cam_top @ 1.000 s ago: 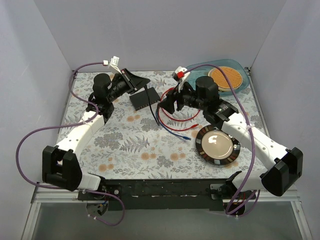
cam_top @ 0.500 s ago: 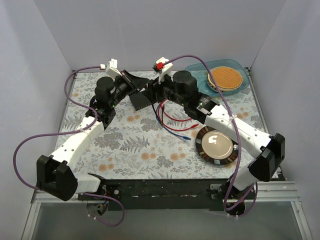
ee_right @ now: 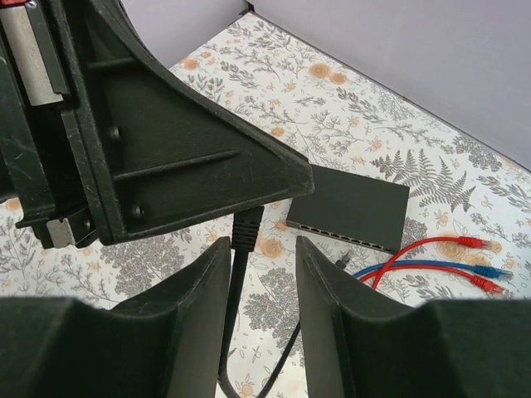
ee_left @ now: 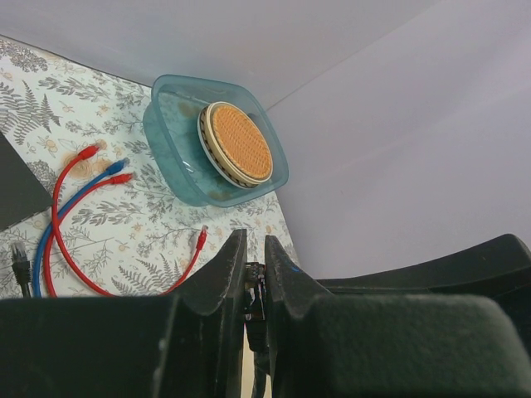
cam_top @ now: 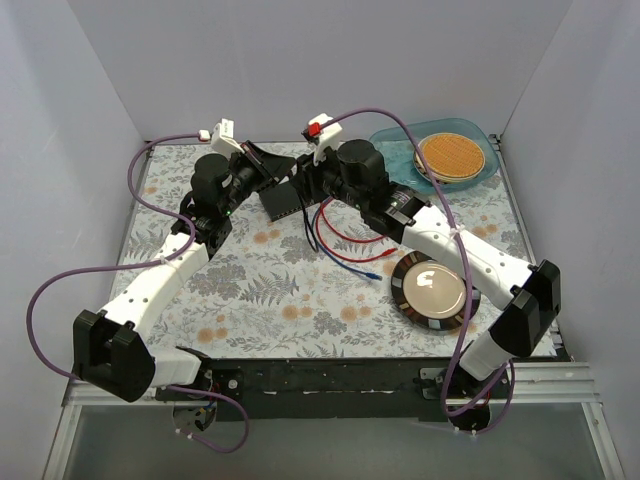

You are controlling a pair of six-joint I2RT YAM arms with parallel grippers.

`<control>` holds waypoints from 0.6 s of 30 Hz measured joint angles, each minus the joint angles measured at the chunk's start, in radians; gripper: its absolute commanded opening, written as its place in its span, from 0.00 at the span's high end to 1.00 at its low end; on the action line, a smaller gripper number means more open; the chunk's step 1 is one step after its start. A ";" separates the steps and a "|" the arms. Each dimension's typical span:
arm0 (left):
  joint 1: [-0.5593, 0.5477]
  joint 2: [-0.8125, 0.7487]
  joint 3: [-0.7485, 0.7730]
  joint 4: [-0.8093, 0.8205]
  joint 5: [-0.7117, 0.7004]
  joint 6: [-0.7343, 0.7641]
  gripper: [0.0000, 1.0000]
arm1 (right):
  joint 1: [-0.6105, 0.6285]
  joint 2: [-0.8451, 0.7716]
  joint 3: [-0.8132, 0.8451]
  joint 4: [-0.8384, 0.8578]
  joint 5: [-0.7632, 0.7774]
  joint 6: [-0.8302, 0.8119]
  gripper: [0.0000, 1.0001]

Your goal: Insert the plug into the switch port

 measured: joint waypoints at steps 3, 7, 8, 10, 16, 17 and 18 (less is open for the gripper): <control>0.000 0.000 0.000 0.000 -0.005 0.002 1.00 | 0.000 0.014 0.004 0.000 -0.006 0.003 0.55; -0.001 0.000 0.000 -0.001 -0.007 0.002 1.00 | 0.000 0.032 0.004 -0.002 -0.011 0.004 0.65; -0.001 0.000 0.000 0.000 -0.008 0.003 1.00 | 0.000 0.035 0.004 -0.002 -0.012 0.005 0.75; -0.002 0.000 0.000 0.000 -0.010 0.003 1.00 | 0.002 0.037 0.004 -0.001 -0.023 0.008 0.99; -0.002 -0.004 0.000 0.000 -0.018 0.014 0.30 | 0.008 0.037 0.001 0.006 -0.018 0.010 0.99; -0.002 -0.006 0.000 -0.001 -0.018 0.016 0.22 | 0.008 0.036 -0.004 0.010 -0.014 0.005 0.99; -0.002 -0.011 0.000 -0.005 -0.026 0.023 0.16 | 0.006 0.036 -0.008 0.008 -0.011 -0.002 0.99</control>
